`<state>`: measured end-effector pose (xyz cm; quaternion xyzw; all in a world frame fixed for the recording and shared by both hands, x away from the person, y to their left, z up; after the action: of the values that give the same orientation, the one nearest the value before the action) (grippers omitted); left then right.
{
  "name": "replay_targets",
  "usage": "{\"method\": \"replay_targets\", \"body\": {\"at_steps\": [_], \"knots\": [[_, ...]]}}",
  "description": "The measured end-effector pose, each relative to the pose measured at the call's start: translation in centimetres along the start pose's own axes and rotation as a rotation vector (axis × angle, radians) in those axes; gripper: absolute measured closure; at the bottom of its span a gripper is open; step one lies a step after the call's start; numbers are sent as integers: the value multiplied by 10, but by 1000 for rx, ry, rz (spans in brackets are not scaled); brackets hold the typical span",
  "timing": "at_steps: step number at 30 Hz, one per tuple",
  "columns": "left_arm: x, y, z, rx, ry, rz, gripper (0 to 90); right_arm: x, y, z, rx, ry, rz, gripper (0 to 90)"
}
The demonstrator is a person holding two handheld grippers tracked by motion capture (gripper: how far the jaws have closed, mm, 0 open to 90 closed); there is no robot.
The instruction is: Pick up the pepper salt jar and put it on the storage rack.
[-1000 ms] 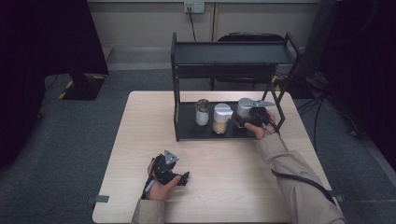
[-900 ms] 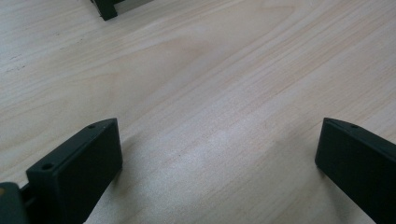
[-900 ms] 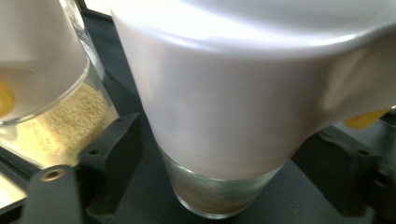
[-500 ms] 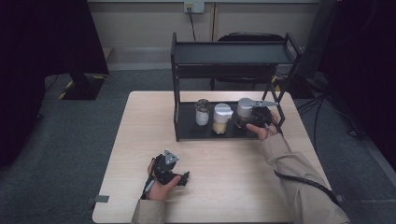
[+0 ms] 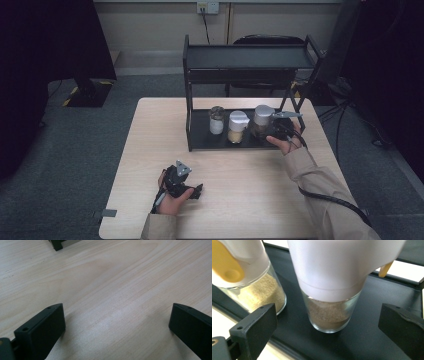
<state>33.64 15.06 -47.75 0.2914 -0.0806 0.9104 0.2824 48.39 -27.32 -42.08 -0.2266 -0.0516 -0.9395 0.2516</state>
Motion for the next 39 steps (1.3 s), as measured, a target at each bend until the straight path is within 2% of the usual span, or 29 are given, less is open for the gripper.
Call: {"method": "replay_targets", "body": {"at_steps": [14,23,39], "knots": [[0,0,0,1,0,0,0,18,-2,-1,-26,10,25,11],[0,0,0,0,0,0,0,27,-6,-2,-24,14,40,11],[0,0,0,1,0,0,0,37,-7,-8,-33,23,44,12]]}}
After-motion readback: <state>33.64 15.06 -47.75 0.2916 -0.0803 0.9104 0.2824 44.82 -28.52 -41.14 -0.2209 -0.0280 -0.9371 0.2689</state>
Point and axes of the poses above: each handheld gripper's, and its own axes: x roughly backward along the jaws, z roughly out of its top, y roughly to its right, the point moved 8 cm from there along -x, roughly forward along the jaws, and after that the axes turned 8 degrees about y, right-handed, at the moved point
